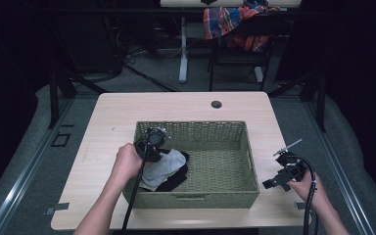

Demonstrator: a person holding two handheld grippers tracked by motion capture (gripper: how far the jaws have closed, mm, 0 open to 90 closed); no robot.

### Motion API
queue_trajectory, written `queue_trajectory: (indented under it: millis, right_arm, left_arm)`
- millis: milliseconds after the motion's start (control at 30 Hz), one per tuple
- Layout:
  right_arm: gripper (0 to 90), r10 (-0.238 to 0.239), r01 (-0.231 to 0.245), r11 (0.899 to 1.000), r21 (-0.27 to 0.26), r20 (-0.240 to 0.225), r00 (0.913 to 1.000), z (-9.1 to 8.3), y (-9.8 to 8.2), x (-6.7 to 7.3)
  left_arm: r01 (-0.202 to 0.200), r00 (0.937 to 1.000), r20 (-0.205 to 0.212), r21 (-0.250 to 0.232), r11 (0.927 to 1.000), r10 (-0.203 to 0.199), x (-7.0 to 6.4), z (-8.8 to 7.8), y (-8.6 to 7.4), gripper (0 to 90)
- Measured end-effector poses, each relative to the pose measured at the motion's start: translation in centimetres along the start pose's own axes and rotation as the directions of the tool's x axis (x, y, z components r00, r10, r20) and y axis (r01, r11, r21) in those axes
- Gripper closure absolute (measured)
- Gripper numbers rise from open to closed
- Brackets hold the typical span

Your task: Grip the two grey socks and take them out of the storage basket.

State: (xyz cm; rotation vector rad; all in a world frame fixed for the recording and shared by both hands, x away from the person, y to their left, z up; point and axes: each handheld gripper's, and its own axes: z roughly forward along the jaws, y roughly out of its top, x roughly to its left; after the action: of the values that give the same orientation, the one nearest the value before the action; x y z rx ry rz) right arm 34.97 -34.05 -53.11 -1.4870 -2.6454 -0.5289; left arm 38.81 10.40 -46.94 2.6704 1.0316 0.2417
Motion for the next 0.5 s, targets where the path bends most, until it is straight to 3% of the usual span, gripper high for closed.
queue_trajectory:
  millis: [267, 500]
  right_arm:
    - [5.5, 0.029, -0.030, 0.999, -0.030, -0.025, 0.9993, 0.2, -0.1, 0.2]
    - [5.5, 0.019, -0.020, 1.000, -0.018, -0.027, 0.9995, 0.2, 0.0, 0.2]
  left_arm:
    - [0.001, 1.0000, 0.001, -0.038, 0.9993, -0.001, 0.0, -1.4, -0.3, 88.0]
    - [0.007, 0.9999, 0.013, -0.065, 0.9979, -0.007, 0.2, -2.3, -0.5, 87.9]
